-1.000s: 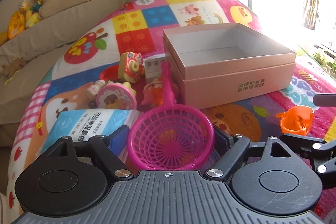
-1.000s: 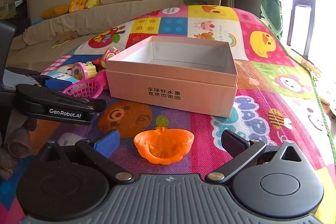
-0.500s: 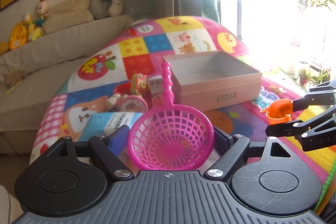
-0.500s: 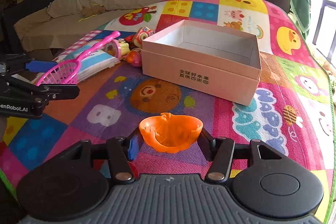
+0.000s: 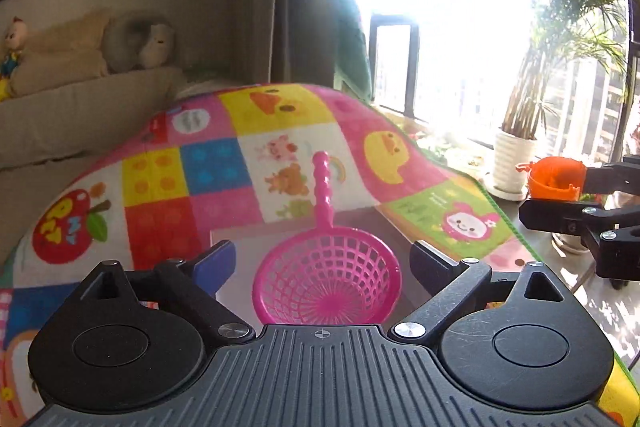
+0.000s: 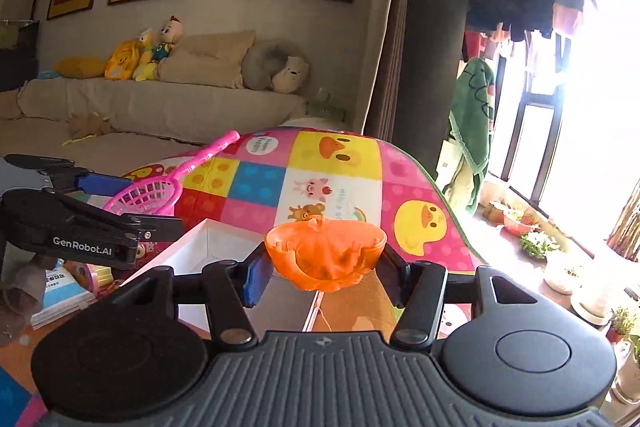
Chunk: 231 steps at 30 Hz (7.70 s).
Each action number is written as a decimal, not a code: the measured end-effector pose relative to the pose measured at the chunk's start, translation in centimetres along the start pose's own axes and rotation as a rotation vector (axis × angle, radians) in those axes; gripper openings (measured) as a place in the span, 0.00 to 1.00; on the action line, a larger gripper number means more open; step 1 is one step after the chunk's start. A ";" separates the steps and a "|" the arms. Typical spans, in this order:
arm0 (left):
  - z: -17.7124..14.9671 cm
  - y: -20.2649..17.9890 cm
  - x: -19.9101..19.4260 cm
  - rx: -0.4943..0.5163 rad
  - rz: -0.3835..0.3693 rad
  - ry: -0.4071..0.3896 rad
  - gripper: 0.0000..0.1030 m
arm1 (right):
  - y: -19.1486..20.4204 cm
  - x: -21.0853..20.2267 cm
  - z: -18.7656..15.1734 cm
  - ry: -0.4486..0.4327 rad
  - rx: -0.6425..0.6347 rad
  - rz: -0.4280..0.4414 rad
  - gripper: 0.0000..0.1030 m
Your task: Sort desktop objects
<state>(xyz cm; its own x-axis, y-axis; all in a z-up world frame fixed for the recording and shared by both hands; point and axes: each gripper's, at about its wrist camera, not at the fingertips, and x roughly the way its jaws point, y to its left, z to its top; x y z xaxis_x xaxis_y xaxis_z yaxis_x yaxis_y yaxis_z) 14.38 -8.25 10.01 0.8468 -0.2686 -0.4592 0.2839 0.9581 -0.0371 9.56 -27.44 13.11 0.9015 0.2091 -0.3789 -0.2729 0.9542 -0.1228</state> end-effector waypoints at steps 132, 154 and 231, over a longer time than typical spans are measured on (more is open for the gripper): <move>-11.4 10.8 -12.2 -0.124 0.381 0.044 1.00 | 19.2 8.5 -7.2 0.240 -0.147 0.392 0.36; -9.8 11.1 -8.5 -0.029 0.347 0.087 1.00 | 7.1 1.1 -12.8 0.235 0.062 0.241 0.77; -19.2 4.5 -19.2 -0.034 0.058 0.338 0.59 | 7.5 2.5 -13.1 0.324 0.080 0.168 1.00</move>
<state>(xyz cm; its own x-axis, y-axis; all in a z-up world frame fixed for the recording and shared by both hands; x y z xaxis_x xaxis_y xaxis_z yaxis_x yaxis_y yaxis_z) -9.23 3.15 1.65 0.6624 -0.1712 -0.7293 0.2199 0.9751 -0.0292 5.36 -22.56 -0.72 0.6898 0.2975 -0.6601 -0.3693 0.9287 0.0327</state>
